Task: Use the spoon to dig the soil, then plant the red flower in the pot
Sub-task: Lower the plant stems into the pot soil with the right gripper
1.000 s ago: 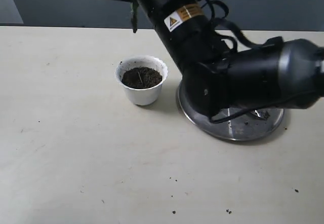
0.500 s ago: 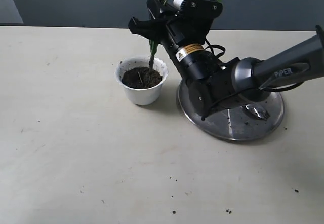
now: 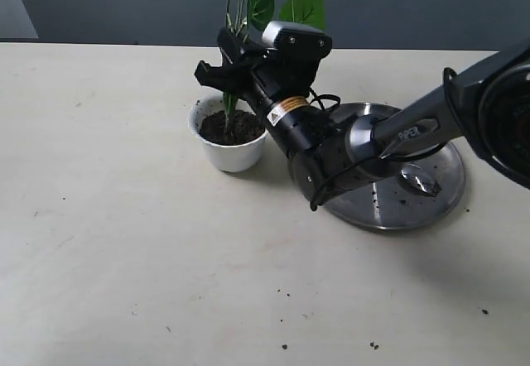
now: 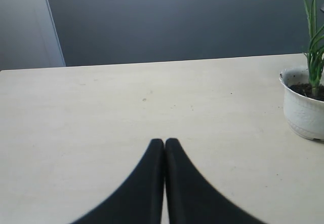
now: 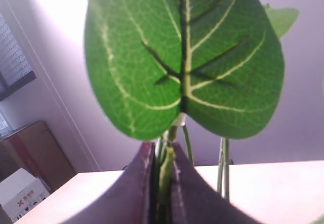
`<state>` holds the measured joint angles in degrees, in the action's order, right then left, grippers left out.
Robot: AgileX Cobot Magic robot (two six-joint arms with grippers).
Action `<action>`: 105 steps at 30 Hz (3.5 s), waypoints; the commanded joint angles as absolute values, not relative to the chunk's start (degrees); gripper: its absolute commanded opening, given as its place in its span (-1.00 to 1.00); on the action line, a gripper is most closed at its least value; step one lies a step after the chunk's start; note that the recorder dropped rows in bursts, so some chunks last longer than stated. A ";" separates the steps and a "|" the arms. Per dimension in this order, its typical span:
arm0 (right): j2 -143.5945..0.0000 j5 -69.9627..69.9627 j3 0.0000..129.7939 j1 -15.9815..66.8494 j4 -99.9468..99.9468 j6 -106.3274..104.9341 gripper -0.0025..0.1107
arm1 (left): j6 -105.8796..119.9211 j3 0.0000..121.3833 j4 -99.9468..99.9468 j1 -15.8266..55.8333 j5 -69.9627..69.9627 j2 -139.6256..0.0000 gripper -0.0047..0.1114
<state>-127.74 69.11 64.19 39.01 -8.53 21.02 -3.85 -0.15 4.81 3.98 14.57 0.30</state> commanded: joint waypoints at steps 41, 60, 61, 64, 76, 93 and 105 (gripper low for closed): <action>-125.40 66.30 49.83 38.83 -3.29 36.80 -0.97 | -3.90 0.00 4.82 4.23 13.73 0.00 -0.89; -124.75 59.82 49.83 38.83 3.10 37.09 -0.97 | -3.90 0.00 4.82 4.23 13.73 0.00 -0.89; -124.37 59.64 49.83 38.83 3.10 37.09 -0.97 | -3.90 0.00 4.82 4.23 13.73 0.00 -0.89; -123.47 59.51 49.45 38.83 3.23 37.09 -0.97 | -3.90 0.00 4.82 4.23 13.73 0.00 -0.89; -122.91 59.42 49.37 38.83 9.98 37.09 -0.97 | -3.90 0.00 4.82 4.23 13.73 0.00 -0.89; -122.91 60.18 49.37 38.83 11.34 37.09 -0.86 | -3.90 0.00 4.82 4.23 13.73 0.00 -0.89; -121.64 68.00 49.37 38.83 9.78 37.09 -0.16 | -3.90 0.00 4.82 4.23 13.73 0.00 -0.89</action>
